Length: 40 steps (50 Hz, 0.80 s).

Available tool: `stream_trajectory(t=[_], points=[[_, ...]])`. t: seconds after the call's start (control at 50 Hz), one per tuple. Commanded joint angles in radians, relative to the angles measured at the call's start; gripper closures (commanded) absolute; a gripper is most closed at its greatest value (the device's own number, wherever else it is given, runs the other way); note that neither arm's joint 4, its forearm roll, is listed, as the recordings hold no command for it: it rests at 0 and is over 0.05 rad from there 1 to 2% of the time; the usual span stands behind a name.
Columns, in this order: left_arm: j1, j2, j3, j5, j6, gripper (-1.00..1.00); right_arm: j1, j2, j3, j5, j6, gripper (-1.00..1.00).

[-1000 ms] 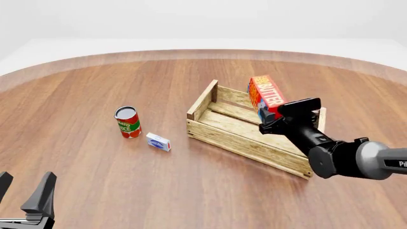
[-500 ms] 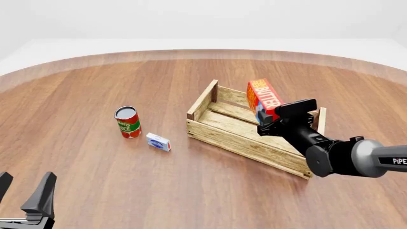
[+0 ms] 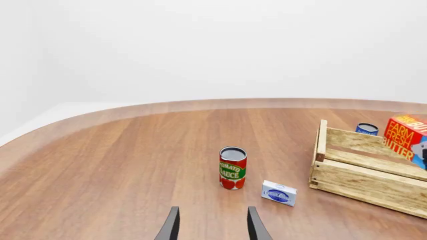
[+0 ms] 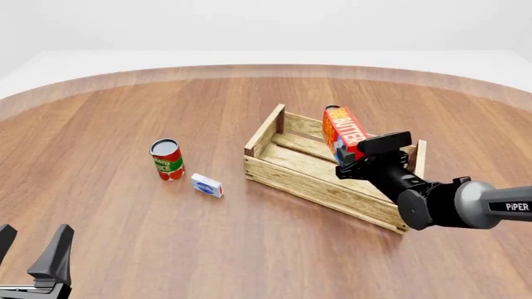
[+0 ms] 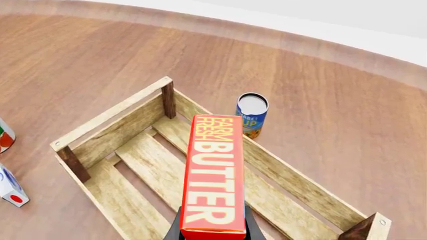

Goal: Pick up the butter and put it in the tray.

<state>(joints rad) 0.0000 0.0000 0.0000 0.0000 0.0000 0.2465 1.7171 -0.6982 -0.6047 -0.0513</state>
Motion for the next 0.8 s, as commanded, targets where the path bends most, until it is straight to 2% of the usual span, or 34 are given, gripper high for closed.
stream_trajectory(t=[0.02, 0.8], points=[[0.000, 0.000, 0.000, 0.000, 0.000, -1.00, -0.003, 0.001, -0.027, 0.008, 0.015, 1.00], [0.000, 0.000, 0.000, 0.000, 0.000, -1.00, -0.006, 0.023, -0.064, 0.073, 0.024, 1.00]])
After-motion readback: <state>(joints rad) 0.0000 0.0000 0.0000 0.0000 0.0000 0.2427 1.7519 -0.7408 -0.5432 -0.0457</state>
